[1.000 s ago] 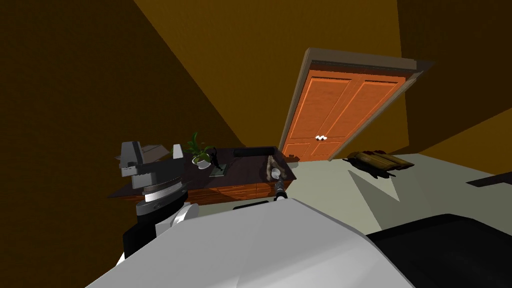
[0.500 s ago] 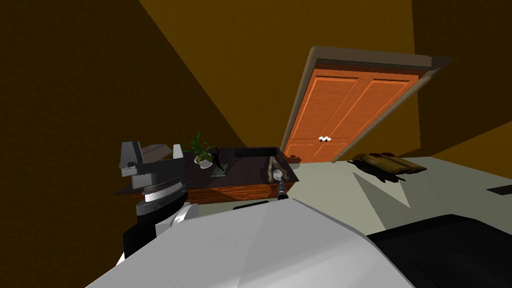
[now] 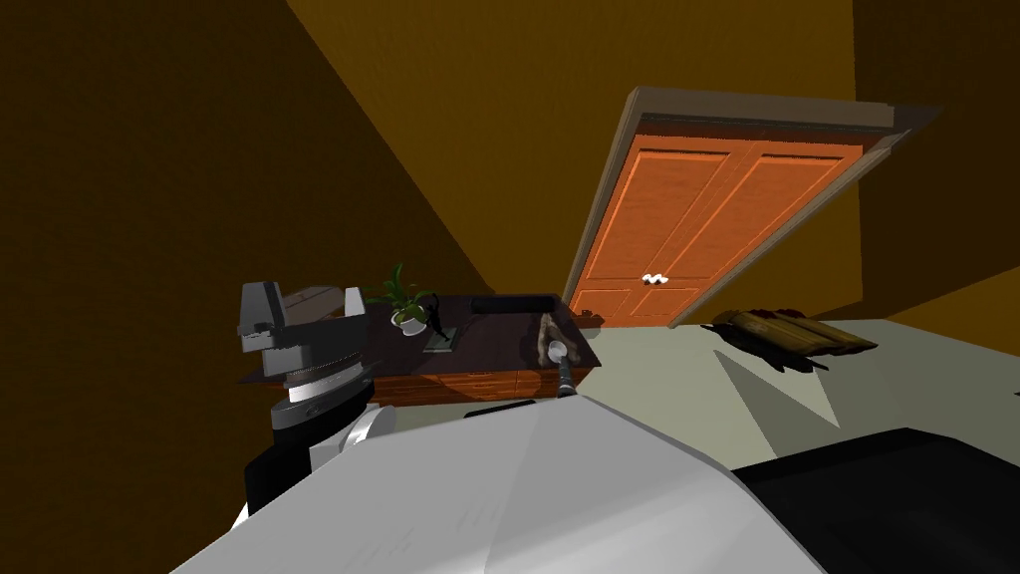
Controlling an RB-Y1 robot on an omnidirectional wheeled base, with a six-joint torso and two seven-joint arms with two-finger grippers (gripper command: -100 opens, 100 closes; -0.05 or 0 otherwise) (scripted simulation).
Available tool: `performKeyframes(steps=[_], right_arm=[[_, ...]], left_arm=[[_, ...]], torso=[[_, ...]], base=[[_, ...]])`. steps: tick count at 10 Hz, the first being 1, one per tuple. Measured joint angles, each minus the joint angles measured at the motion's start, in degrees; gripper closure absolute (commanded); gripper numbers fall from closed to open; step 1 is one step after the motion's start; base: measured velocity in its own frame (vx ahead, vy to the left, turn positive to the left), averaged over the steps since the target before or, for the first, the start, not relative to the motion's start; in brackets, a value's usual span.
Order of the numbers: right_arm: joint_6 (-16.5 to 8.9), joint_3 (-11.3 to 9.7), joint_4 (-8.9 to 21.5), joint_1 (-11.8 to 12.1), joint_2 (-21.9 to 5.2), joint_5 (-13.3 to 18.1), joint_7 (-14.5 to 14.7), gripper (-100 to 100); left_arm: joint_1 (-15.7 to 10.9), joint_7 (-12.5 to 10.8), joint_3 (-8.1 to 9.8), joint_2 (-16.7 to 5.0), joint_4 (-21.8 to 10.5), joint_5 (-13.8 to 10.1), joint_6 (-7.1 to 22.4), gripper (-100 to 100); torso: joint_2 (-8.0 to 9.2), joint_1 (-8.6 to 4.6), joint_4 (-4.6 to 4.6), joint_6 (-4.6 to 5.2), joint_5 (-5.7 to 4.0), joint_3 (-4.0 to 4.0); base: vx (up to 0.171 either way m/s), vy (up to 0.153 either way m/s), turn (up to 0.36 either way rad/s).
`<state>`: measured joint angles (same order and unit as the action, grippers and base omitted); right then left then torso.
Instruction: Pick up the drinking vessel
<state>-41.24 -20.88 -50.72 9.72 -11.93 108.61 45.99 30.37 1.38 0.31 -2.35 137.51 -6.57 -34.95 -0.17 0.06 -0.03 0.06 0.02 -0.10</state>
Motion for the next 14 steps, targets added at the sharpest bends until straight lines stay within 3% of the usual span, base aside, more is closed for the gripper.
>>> performKeyframes(steps=[3,4,5,12,14], right_arm=[[-2.24,-0.43,2.35,-0.17,-0.79,3.67,1.67,-100],[-2.41,-0.46,2.49,-0.21,-0.81,3.79,1.71,0],[-2.39,-0.45,2.47,-0.21,-0.81,3.78,1.70,-100],[-6.72,-9.59,6.70,-3.29,-4.87,-7.38,-1.84,-100],[-7.25,-11.31,6.17,-3.38,-6.17,-10.43,-1.67,-100]], left_arm=[[0.00,0.00,0.00,0.00,0.00,0.00,0.00,0],[0.00,0.00,0.00,0.00,0.00,0.00,0.00,0],[0.00,0.00,0.00,0.00,0.00,0.00,0.00,0],[0.00,0.00,0.00,0.00,0.00,0.00,0.00,0],[-0.01,0.00,0.00,0.00,0.00,0.00,0.00,0]], torso=[[-0.01,-0.01,0.00,0.00,0.00,0.00],[0.05,-0.02,0.01,0.01,-0.01,0.02],[0.10,-0.03,0.02,0.01,-0.01,0.05],[0.20,0.01,0.04,0.01,0.00,0.12],[0.18,-0.01,0.04,-0.02,0.00,0.10]], base=[[0.029,0.006,0.019],[0.000,0.000,0.000],[-0.015,0.008,0.212],[-0.020,0.011,0.093],[-0.015,0.010,0.141]])
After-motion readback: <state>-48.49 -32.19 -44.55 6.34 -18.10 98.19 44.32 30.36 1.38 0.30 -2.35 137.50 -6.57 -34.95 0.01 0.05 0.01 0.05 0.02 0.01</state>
